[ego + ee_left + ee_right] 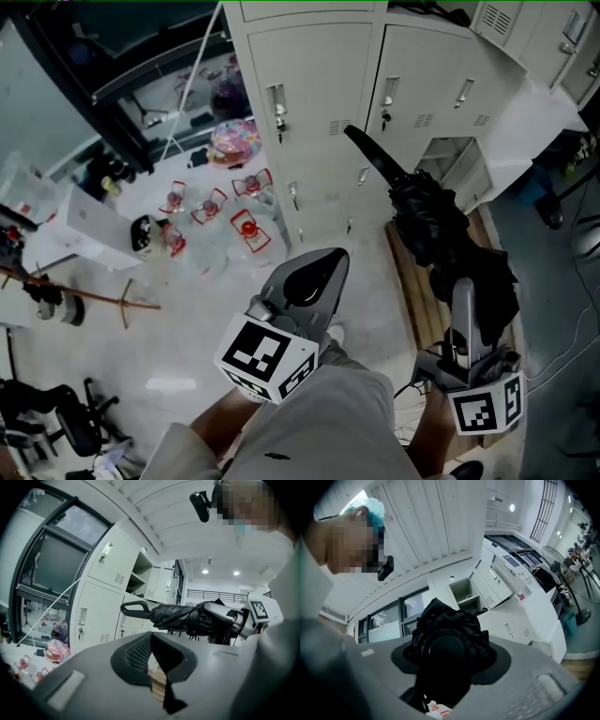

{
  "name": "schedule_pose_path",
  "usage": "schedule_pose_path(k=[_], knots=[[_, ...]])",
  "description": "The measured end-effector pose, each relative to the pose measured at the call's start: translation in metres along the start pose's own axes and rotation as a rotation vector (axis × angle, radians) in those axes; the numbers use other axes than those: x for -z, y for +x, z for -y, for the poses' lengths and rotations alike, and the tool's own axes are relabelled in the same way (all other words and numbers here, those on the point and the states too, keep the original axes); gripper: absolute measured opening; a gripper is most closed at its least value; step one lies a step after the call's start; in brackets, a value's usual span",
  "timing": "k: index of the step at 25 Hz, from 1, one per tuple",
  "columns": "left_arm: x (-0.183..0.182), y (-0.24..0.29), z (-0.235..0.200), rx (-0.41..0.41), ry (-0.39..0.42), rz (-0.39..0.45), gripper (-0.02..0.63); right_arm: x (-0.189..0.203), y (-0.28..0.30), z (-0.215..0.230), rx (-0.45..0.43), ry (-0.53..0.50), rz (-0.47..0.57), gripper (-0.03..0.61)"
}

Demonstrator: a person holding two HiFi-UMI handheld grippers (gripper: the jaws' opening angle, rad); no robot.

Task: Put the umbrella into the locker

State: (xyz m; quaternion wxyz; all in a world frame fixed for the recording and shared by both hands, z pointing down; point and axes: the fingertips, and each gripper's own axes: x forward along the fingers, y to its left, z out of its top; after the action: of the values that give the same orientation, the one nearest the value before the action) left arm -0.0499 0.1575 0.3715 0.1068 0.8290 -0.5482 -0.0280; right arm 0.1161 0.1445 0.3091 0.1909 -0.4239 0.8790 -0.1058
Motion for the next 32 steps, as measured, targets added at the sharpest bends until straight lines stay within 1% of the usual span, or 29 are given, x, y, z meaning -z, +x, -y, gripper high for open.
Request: schedule_pose_path(k=[6, 9, 15, 19, 24, 32], knots=[[-0.013, 0.038, -0.005, -0.019, 0.031, 0.008, 0.014, -0.014, 0.025, 0.035, -0.016, 0.025, 0.039, 0.252], [-0.015, 0.055, -0.005, -0.025, 0.031, 0.011, 0.014, -0.019, 0.031, 0.047, -0.027, 0.03, 0.05, 0.252], [-0.019, 0.083, 0.005, -0.018, 0.041, 0.014, 0.014, -0.028, 0.043, 0.069, -0.049, 0.042, 0.065, 0.252], [-0.027, 0.094, 0.004, -0.031, 0.033, 0.014, 0.014, -0.034, 0.049, 0.08, -0.042, 0.057, 0.071, 0.252], [-0.034, 0.106, -0.002, -0.029, 0.045, 0.009, 0.014, -0.038, 0.057, 0.09, -0.037, 0.059, 0.082, 0.252], [-0.026, 0.138, -0.013, 0.021, 0.013, -0.002, 0.014, -0.035, 0.071, 0.107, 0.024, 0.014, 0.081, 0.252]])
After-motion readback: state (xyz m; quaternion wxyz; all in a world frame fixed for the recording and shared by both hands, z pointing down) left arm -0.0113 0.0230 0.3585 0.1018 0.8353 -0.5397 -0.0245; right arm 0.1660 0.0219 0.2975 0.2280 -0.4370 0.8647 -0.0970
